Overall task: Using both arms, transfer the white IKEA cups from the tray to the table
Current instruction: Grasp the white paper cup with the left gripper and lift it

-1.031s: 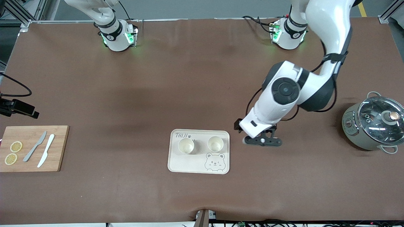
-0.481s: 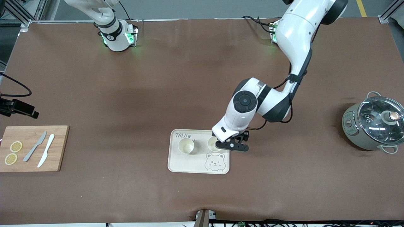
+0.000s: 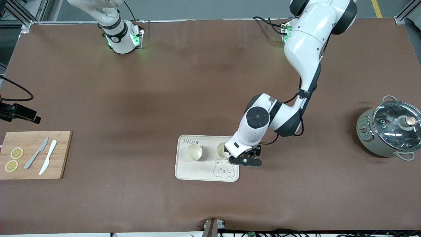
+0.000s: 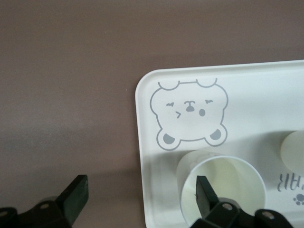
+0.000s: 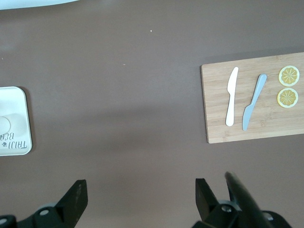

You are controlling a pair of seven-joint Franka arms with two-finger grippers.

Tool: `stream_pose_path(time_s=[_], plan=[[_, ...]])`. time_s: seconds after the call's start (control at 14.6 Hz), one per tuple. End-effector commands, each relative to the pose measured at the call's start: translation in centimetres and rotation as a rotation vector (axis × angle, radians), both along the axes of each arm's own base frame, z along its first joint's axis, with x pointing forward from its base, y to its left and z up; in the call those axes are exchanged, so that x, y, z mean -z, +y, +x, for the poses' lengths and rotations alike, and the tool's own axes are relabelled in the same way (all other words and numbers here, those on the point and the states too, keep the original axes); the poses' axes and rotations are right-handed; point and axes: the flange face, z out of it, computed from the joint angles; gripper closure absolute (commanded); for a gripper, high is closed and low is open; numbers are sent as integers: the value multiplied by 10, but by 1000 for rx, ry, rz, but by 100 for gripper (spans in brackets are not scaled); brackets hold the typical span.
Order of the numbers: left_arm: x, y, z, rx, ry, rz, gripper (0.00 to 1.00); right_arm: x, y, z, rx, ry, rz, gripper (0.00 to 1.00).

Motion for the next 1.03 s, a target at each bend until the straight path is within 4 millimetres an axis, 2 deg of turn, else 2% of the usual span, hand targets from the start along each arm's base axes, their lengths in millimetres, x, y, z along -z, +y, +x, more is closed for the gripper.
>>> stream_pose_path(time_s=[0.0,0.14,0.62,0.96], plan=[[3,-6,5,-5,-33,2,0,-1,-2,-3,-9,-6,1,0],[6,-6,4,-20,-30,3,0,0,0,-2,-13,-4,1,0],[10,-26,-10,-38,-22,0,0,0,4,-2,-19,-3,-6,0],[28,-31,-17,-44,-25,12,0,0,2,-2,-16,-4,-5,0]])
